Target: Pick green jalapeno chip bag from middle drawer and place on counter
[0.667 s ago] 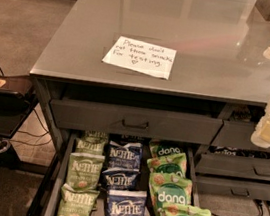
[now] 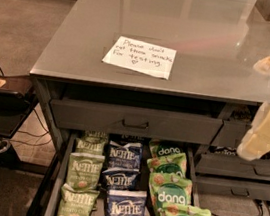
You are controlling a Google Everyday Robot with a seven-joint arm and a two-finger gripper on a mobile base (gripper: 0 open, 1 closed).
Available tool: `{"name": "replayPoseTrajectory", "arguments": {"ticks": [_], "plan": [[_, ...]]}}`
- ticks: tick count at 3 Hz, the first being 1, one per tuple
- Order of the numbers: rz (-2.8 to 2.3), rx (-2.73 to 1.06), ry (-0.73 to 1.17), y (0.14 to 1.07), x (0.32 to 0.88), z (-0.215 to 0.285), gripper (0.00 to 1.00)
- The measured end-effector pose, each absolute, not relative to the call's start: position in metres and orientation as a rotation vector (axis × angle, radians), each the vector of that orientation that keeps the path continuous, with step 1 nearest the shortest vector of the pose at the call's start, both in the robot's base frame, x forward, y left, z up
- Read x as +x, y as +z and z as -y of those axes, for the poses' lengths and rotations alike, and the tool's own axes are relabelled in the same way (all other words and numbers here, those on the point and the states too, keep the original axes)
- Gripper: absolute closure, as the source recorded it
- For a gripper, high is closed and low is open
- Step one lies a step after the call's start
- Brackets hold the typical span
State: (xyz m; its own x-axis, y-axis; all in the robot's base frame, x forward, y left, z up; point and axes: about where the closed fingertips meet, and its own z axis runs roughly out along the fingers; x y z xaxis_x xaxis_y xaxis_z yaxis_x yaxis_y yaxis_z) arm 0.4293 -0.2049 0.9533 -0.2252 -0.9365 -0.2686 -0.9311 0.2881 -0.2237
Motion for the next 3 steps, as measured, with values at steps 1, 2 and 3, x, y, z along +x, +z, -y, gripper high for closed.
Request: {"name": "replayPoseTrajectory", "arguments": {"ticks": [1,2,3], "plan": [[-2.180,-1.648,0.088,0.912,0.416,0.179,0.00],[-2.147,-1.629,0.207,0.859,0.410,0.142,0.00],[-2.120,-1.630,0.313,0.799,0.410,0.096,0.00]]}}
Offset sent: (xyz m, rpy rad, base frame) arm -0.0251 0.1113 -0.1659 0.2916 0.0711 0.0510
